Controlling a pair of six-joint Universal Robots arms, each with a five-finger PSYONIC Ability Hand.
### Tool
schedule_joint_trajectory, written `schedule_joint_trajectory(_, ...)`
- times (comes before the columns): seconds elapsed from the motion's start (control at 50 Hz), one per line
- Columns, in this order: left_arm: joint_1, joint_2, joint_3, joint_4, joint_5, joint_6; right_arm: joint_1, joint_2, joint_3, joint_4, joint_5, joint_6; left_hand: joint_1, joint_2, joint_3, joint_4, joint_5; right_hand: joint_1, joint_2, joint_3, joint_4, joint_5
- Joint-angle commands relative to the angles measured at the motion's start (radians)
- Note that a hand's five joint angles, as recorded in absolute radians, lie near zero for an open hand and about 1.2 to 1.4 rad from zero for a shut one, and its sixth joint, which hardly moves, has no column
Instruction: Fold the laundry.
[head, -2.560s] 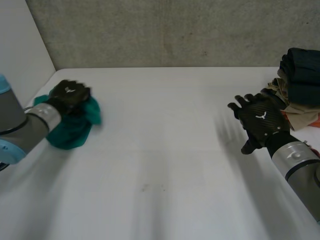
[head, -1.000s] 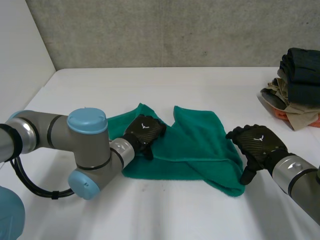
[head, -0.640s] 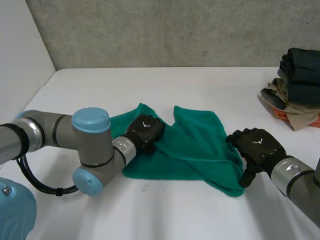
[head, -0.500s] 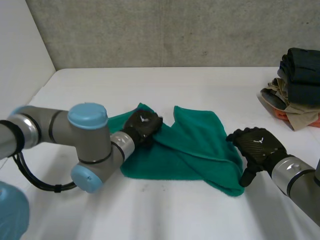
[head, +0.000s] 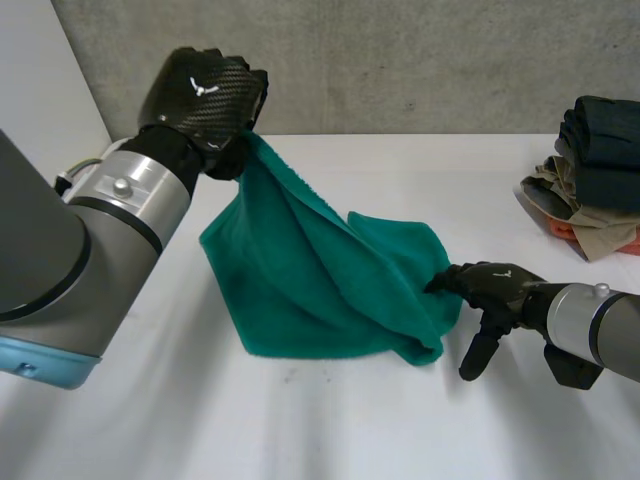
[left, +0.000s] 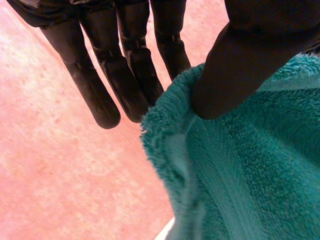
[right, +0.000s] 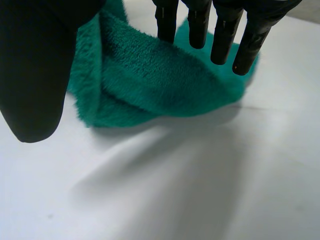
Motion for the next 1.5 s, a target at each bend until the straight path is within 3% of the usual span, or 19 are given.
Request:
schedule_joint_trajectory(0.02, 0.008, 0.036, 0.006, -0.009, -0.010, 0.051, -0.001, 0.010, 0.028, -0.104, -0.022, 0.006, 0.248, 0.200, 0.205, 0.197, 0.248, 0.030, 0.008, 0.016, -0.004, -0.011)
schedule_joint_trajectory(0.2, 0.013, 0.094, 0.000, -0.041, -0.011, 0.053, -0.050, -0.093, 0.094, -0.181, 0.127, -0.015, 0.248, 0.200, 0.205, 0.197, 0.248, 0.655, 0.633, 0.642, 0.621, 0.614)
schedule_joint_trajectory(0.32, 0.011, 0.102, 0.000, -0.047, -0.011, 0.048, -0.070, -0.136, 0.154, -0.082, 0.112, -0.106, 0.248, 0.200, 0.205, 0.197, 0.248, 0.729, 0.707, 0.715, 0.695, 0.688)
schedule_joint_trajectory(0.44, 0.010, 0.102, -0.002, -0.046, -0.013, 0.046, -0.059, -0.129, 0.181, -0.029, 0.052, -0.115, 0.248, 0.200, 0.205, 0.197, 0.248, 0.682, 0.660, 0.669, 0.648, 0.641)
schedule_joint_trajectory(0.52, 0.007, 0.102, -0.002, -0.046, -0.013, 0.045, -0.015, -0.044, 0.164, -0.119, 0.049, 0.028, 0.248, 0.200, 0.205, 0.197, 0.248, 0.358, 0.335, 0.344, 0.323, 0.317)
schedule_joint_trajectory(0.62, 0.007, 0.102, -0.002, -0.046, -0.013, 0.045, 0.057, 0.000, 0.120, -0.236, 0.056, 0.139, 0.248, 0.200, 0.205, 0.197, 0.248, 0.119, 0.096, 0.105, 0.084, 0.078)
schedule_joint_trajectory(0.74, 0.011, 0.103, -0.003, -0.047, -0.013, 0.045, 0.132, 0.095, 0.014, -0.324, 0.064, 0.172, 0.248, 0.200, 0.205, 0.197, 0.248, 0.151, 0.128, 0.137, 0.116, 0.110)
schedule_joint_trajectory(0.94, 0.023, 0.131, -0.032, -0.047, -0.018, 0.046, 0.320, 0.307, -0.210, -0.287, 0.107, 0.164, 0.248, 0.200, 0.205, 0.197, 0.248, 0.142, 0.120, 0.128, 0.108, 0.101)
schedule_joint_trajectory(1.02, 0.043, 0.136, -0.045, -0.050, -0.016, 0.046, 0.350, 0.353, -0.257, -0.293, 0.113, 0.163, 0.248, 0.200, 0.205, 0.197, 0.248, 0.429, 0.406, 0.415, 0.394, 0.388)
schedule_joint_trajectory(1.04, 0.049, 0.139, -0.048, -0.050, -0.016, 0.046, 0.360, 0.364, -0.279, -0.301, 0.133, 0.161, 0.248, 0.200, 0.205, 0.197, 0.248, 0.831, 0.809, 0.817, 0.796, 0.790)
schedule_joint_trajectory(1.08, 0.057, 0.140, -0.052, -0.050, -0.016, 0.046, 0.361, 0.362, -0.305, -0.310, 0.174, 0.158, 0.248, 0.200, 0.205, 0.197, 0.248, 1.194, 1.171, 1.180, 1.159, 1.153)
schedule_joint_trajectory(1.12, 0.066, 0.151, -0.058, -0.052, -0.014, 0.046, 0.349, 0.346, -0.330, -0.321, 0.258, 0.150, 0.248, 0.200, 0.205, 0.197, 0.248, 1.195, 1.173, 1.181, 1.161, 1.154)
schedule_joint_trajectory(1.18, 0.074, 0.177, -0.072, -0.052, -0.014, 0.045, 0.346, 0.259, -0.328, -0.315, 0.329, 0.085, 0.248, 0.200, 0.205, 0.197, 0.248, 1.195, 1.173, 1.181, 1.161, 1.154)
schedule_joint_trajectory(1.3, 0.074, 0.218, -0.092, -0.053, -0.013, 0.043, 0.254, 0.050, -0.303, -0.279, 0.345, -0.182, 0.248, 0.200, 0.205, 0.197, 0.248, 1.195, 1.173, 1.181, 1.161, 1.154)
schedule_joint_trajectory(1.44, 0.074, 0.255, -0.138, -0.053, -0.013, 0.042, 0.235, -0.029, -0.382, -0.247, 0.328, -0.451, 0.248, 0.200, 0.205, 0.197, 0.248, 1.195, 1.173, 1.181, 1.161, 1.154)
schedule_joint_trajectory(1.5, 0.074, 0.260, -0.170, -0.053, -0.013, 0.037, 0.266, -0.026, -0.415, -0.247, 0.264, -0.517, 0.248, 0.200, 0.205, 0.197, 0.248, 1.195, 1.173, 1.181, 1.161, 1.154)
